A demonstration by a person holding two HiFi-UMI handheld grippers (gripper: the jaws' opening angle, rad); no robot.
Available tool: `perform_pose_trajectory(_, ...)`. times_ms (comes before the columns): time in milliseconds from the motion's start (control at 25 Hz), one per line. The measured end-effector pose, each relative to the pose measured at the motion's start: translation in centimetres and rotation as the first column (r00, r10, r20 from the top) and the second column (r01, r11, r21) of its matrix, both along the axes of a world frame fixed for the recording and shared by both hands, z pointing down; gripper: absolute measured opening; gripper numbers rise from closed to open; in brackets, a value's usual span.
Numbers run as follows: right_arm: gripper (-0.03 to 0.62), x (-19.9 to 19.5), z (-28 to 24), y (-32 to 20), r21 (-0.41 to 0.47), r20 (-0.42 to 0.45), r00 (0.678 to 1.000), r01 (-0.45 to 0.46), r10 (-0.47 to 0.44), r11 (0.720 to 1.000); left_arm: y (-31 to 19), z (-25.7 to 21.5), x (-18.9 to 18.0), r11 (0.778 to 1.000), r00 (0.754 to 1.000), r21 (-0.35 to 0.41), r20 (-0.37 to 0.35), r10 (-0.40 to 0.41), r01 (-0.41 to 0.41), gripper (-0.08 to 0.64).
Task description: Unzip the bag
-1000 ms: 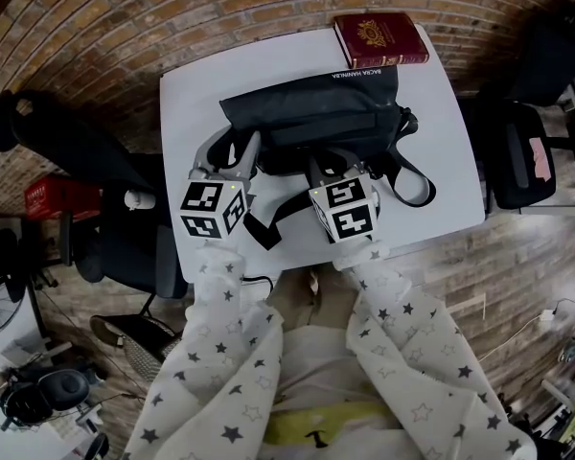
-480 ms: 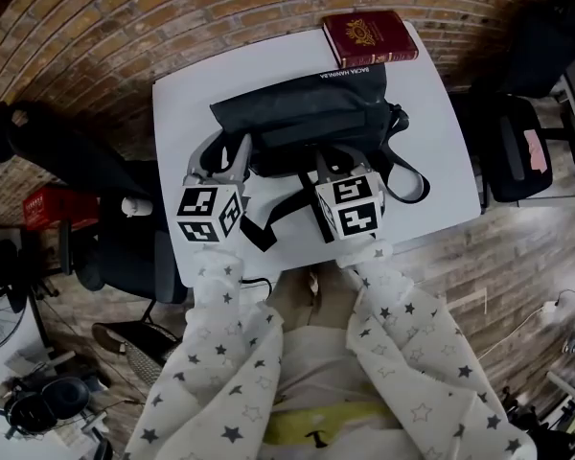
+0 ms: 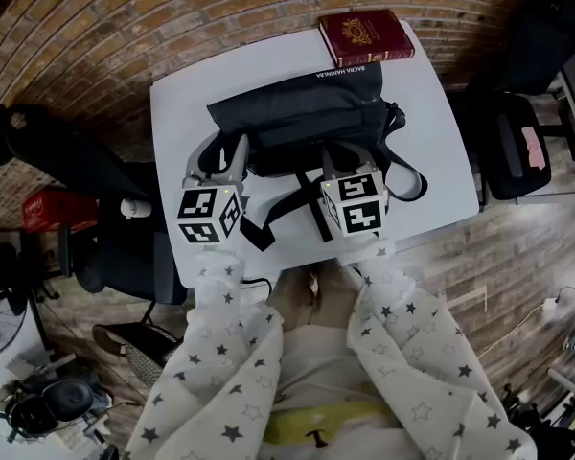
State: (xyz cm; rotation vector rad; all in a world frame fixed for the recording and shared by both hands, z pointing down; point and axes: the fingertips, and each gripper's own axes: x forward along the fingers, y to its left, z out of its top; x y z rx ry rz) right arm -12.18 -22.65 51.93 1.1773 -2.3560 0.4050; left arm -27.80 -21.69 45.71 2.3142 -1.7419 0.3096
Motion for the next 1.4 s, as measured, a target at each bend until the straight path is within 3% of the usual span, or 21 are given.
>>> perform_pose_trajectory(800, 0.018, 4.0, -0.1, -1.3, 0.0, 0.009, 0.994, -0.112, 0.112, 0.994, -0.1, 0.2, -0.1, 0.999, 0.999, 0.008, 0.008, -0.033, 0.033, 0.133)
perform_pose_trajectory(1400, 0.018, 4.9, -0.3, -1.6, 0.0, 0.011, 0.989, -0.148, 0.148, 0.989, 0.0, 0.2, -0.2, 0.999, 0.999, 0.011, 0.006, -0.042, 0.042, 0.133)
